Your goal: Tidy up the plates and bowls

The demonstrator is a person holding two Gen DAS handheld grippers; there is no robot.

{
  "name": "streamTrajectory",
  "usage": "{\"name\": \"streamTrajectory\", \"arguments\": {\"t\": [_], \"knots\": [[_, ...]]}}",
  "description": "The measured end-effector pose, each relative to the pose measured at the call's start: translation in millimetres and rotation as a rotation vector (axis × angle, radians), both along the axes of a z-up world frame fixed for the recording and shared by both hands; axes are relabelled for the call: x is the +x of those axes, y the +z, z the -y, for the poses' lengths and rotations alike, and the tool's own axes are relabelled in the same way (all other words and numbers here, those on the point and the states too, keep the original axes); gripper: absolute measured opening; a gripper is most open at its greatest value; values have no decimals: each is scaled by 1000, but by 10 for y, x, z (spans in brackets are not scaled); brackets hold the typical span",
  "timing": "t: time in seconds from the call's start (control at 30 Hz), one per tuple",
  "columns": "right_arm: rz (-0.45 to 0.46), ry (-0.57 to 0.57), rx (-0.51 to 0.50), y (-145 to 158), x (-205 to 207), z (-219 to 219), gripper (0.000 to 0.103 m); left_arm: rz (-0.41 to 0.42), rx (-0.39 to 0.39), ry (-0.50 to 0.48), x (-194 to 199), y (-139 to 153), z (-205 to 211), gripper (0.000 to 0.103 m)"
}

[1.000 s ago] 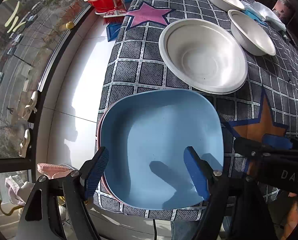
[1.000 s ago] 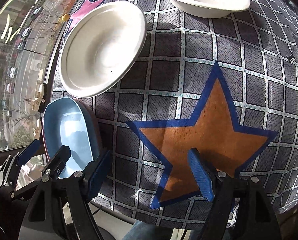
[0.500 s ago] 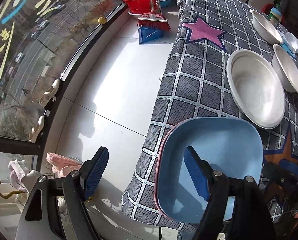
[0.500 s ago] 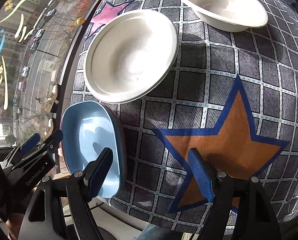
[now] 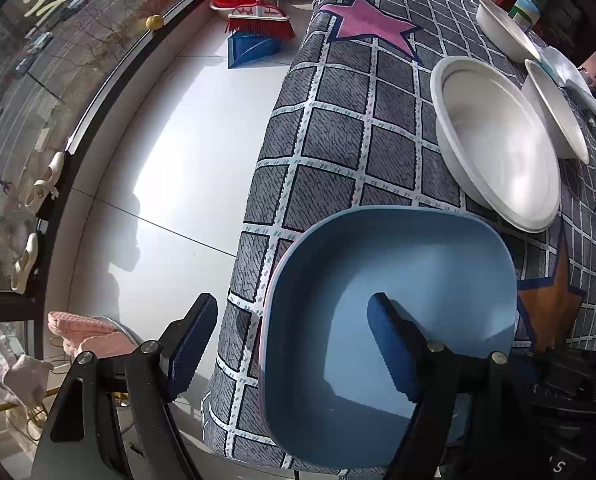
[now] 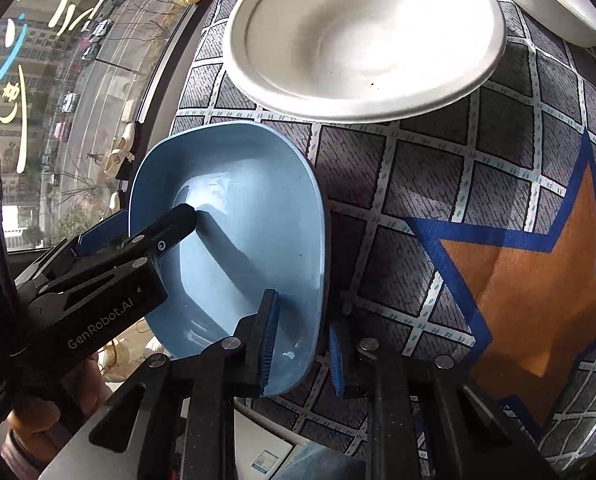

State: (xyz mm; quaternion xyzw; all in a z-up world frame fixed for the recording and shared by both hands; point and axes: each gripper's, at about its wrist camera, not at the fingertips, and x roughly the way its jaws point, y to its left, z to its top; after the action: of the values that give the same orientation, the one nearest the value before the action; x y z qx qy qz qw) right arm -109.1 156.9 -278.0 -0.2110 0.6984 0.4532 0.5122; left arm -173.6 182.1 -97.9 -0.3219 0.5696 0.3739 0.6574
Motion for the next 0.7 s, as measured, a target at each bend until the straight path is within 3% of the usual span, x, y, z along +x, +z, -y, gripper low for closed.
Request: {"name": "streamTrajectory", "arguments": {"t": [0.17,0.33,0.37,0.43,0.53,0.7], "knots": [[-46,-8,-25,-23,-21,129,24,21,-15,-67,156,7,193,81],[-30,-31,-51,-17,17,291,27,2,-3,-79,160,60,275,81],[-21,-37,-49,1,43,317,31,-4,5,-74,139,89,285,81],[4,-44,-19,79,132,390,67,-12,19,-59,100,153,308,81],[64,-52,23,217,292,530,70,-20,46,-42,41,275,322,81],[112,-148,-32,226,727,845,70,-3,54,-62,185,445,454,81]]}}
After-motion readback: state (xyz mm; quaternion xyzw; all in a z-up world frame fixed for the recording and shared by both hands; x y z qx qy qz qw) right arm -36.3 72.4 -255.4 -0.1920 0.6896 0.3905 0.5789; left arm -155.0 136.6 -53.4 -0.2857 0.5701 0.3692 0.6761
